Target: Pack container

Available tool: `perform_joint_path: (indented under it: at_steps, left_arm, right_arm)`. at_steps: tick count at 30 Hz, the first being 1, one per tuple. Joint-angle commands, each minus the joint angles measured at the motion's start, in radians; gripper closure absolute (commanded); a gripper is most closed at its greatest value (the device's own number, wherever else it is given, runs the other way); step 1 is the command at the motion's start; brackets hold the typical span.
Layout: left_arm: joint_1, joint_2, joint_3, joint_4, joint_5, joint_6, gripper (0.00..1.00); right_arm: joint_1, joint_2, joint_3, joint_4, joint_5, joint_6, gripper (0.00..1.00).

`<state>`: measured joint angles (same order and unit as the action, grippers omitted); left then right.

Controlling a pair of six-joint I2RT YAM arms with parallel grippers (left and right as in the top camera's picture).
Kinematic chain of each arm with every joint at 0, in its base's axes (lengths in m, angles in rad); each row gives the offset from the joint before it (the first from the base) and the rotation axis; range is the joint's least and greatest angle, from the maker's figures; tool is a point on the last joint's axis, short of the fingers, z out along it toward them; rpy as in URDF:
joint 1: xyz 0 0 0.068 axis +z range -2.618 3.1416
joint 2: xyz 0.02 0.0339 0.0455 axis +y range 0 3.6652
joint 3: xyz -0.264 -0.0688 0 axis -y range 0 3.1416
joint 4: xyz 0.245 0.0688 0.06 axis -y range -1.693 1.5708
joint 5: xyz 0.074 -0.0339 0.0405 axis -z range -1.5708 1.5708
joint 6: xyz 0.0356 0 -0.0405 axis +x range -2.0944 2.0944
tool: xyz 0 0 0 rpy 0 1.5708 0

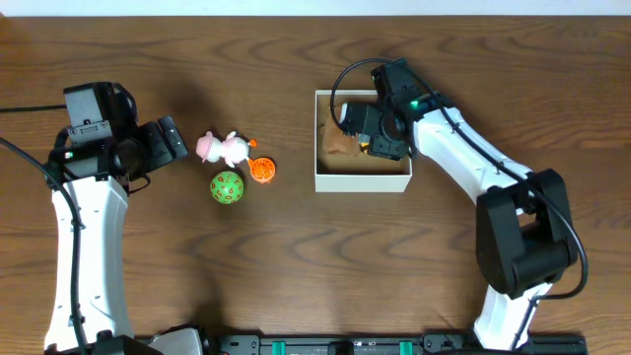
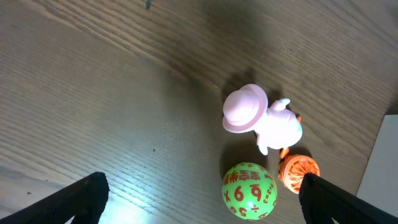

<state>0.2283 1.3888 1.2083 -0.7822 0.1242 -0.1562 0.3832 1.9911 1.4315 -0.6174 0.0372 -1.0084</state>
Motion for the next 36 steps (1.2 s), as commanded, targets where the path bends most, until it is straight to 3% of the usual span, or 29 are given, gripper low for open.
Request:
perform_joint_path:
  at_steps: [1, 8, 19, 26, 31, 36]
  left_arm:
    - [0.004, 0.003, 0.024, -0.002, -0.008, 0.014, 0.02]
    - [0.004, 0.003, 0.024, -0.002, -0.008, 0.014, 0.02]
    - [0.004, 0.003, 0.024, -0.002, -0.008, 0.014, 0.02]
    - [0.004, 0.003, 0.024, -0.002, -0.008, 0.014, 0.02]
    - [0.004, 0.003, 0.024, -0.002, -0.008, 0.014, 0.02]
    - [0.004, 0.003, 0.024, -0.002, -0.008, 0.014, 0.02]
  right_arm:
    - [0.000, 0.008, 0.014, 0.023, 0.045, -0.006, 0.24]
    - [0.047, -0.026, 0.053, 0.040, 0.227, 0.028, 0.22]
    - [0.069, -0.101, 0.111, 0.037, 0.191, 0.205, 0.05]
    - [0.069, -0.116, 0.111, 0.004, 0.176, 0.275, 0.04]
    - [0.024, -0.193, 0.112, 0.000, 0.168, 0.583, 0.01]
    - [-0.135, -0.297, 0.112, -0.100, 0.048, 0.959, 0.01]
